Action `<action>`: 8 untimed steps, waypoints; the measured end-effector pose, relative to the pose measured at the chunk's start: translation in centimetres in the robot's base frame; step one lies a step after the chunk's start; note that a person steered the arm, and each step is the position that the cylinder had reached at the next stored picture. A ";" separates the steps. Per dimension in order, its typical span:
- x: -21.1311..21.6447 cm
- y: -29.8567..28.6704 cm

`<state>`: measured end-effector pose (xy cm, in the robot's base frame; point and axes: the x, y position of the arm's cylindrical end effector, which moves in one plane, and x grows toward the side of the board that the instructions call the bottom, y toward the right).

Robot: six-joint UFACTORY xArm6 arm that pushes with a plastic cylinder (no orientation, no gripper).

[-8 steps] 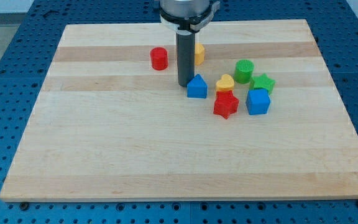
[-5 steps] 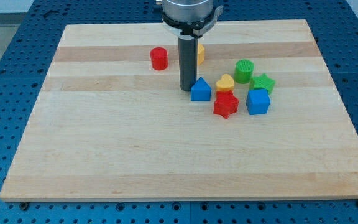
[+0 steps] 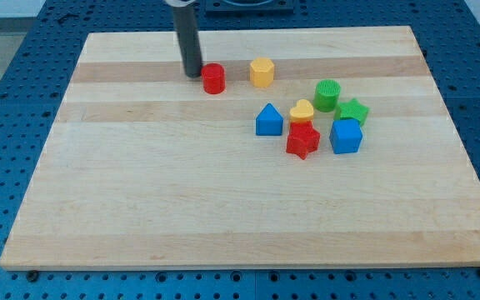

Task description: Slide the red circle above blue triangle

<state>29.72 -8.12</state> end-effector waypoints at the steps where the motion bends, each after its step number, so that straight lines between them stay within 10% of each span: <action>1: 0.3 1.2; 8: 5.9 6.1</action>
